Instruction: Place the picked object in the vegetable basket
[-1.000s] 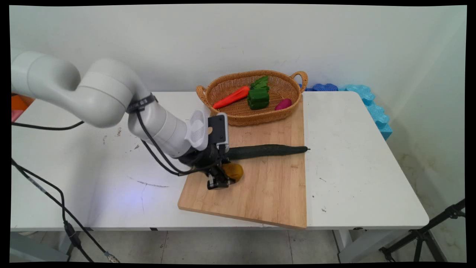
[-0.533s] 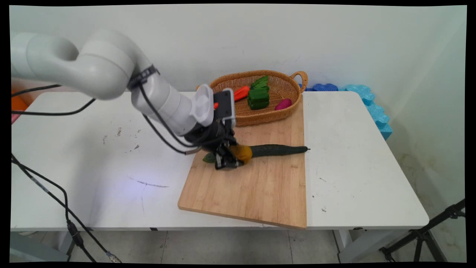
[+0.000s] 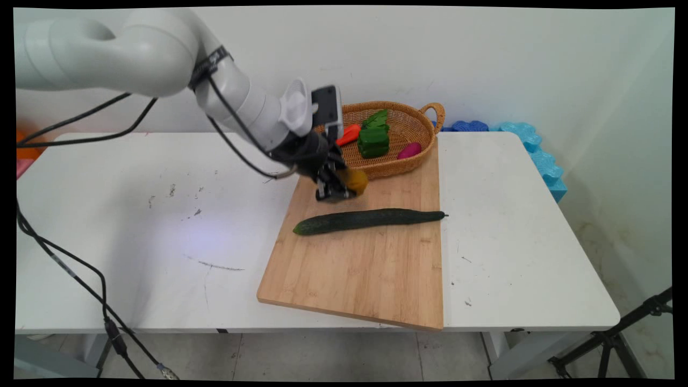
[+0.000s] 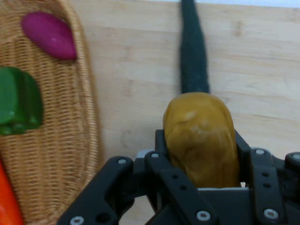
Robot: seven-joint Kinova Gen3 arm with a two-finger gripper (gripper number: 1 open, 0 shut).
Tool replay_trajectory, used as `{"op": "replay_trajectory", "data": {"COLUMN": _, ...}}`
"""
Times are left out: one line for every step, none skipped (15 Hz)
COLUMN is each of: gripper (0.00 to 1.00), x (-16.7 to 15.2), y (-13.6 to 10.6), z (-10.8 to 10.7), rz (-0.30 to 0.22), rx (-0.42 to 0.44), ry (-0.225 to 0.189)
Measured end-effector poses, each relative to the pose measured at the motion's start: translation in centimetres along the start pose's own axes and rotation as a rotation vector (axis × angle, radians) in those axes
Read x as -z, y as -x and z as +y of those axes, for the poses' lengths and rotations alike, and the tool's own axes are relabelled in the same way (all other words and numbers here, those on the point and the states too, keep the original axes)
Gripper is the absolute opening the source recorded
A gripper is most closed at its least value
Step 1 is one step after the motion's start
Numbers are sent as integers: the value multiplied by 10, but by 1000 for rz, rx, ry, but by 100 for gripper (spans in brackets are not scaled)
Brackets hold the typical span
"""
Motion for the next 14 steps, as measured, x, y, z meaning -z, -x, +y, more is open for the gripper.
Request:
{"op": "replay_trajectory", "data": {"gripper": 0, "x": 0, "y": -2, "z": -10, "rz": 2, "rx": -6, "ry": -13}}
{"op": "replay_trajectory", "data": {"gripper": 0, "x": -1, "y": -3, "z": -19, "rz": 3, "rx": -11, "ry": -25}}
{"op": "replay_trajectory", "data": {"gripper": 0, "x": -3, "y": -4, "z": -28, "rz": 3, "rx": -15, "ry": -36}}
{"op": "replay_trajectory", "data": {"gripper": 0, "x": -5, "y": -5, "z": -37, "rz": 3, "rx": -21, "ry": -48}}
{"op": "replay_trajectory", "data": {"gripper": 0, "x": -7, "y": -5, "z": -46, "rz": 2, "rx": -28, "ry": -60}}
{"op": "replay_trajectory", "data": {"gripper": 0, "x": -10, "y": -5, "z": -54, "rz": 0, "rx": -32, "ry": -70}}
{"op": "replay_trajectory", "data": {"gripper": 0, "x": -12, "y": -4, "z": -59, "rz": -1, "rx": -36, "ry": -76}}
{"op": "replay_trajectory", "data": {"gripper": 0, "x": -15, "y": -3, "z": -66, "rz": -4, "rx": -40, "ry": -85}}
{"op": "replay_trajectory", "data": {"gripper": 0, "x": -17, "y": -3, "z": -71, "rz": -6, "rx": -43, "ry": -90}}
{"op": "replay_trajectory", "data": {"gripper": 0, "x": -22, "y": -1, "z": -79, "rz": -10, "rx": -48, "ry": -100}}
{"op": "replay_trajectory", "data": {"gripper": 0, "x": -25, "y": 1, "z": -86, "rz": -14, "rx": -51, "ry": -107}}
{"op": "replay_trajectory", "data": {"gripper": 0, "x": -30, "y": 4, "z": -93, "rz": -18, "rx": -56, "ry": -113}}
{"op": "replay_trajectory", "data": {"gripper": 0, "x": -34, "y": 6, "z": -98, "rz": -22, "rx": -59, "ry": -118}}
{"op": "replay_trajectory", "data": {"gripper": 0, "x": -39, "y": 10, "z": -104, "rz": -26, "rx": -64, "ry": -122}}
